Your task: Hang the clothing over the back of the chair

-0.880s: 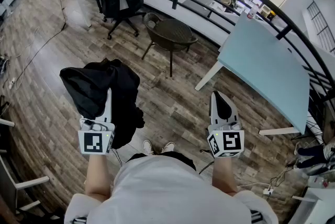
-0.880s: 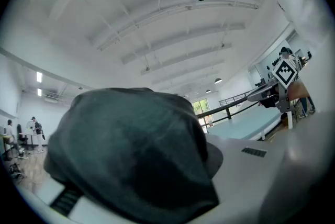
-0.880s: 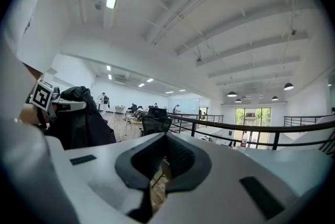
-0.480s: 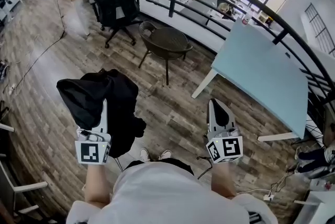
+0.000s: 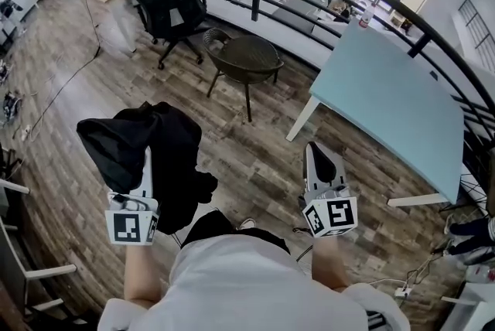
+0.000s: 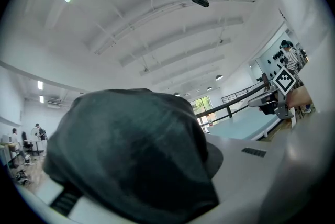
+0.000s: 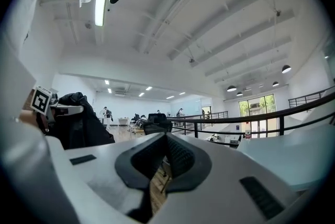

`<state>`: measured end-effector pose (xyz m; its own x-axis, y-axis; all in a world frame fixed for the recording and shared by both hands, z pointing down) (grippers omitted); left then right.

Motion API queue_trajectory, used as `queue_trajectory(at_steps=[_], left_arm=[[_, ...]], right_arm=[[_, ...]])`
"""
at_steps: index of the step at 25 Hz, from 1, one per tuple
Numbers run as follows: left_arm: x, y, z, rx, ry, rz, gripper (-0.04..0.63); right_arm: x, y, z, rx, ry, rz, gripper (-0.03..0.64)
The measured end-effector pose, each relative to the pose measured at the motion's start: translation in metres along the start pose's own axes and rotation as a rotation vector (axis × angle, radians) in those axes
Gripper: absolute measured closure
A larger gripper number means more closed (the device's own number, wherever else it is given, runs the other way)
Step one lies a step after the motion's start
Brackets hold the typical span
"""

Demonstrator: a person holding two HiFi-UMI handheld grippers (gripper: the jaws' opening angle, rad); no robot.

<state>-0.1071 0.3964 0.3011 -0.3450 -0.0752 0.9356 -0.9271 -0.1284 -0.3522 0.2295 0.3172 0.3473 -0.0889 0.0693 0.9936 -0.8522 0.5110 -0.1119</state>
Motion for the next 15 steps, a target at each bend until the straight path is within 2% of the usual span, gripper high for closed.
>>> queue_trajectory(at_steps=[7, 15], left_arm=[[0.006, -0.015, 0.022, 0.026, 0.001, -0.027, 0.543], [0.051, -0.004, 0.086, 0.071, 0.041, -0.084, 0.543]], right_arm=[[0.007, -0.015, 0.003, -0.001, 0.052, -0.039, 0.598], [0.017, -0.023, 0.056, 0.01, 0.098, -0.055, 0.6]])
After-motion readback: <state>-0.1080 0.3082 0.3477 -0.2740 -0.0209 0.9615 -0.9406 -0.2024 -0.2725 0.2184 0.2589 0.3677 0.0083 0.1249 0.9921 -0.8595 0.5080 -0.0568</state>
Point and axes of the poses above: the fingertips, and each gripper's own axes: z forward along the fingers, y to its left, x out of its underside, the point moved 1 cm from there along -z, backward along the fingers, and after that the axes turned 5 degrees about z, right-handed, at the moved point
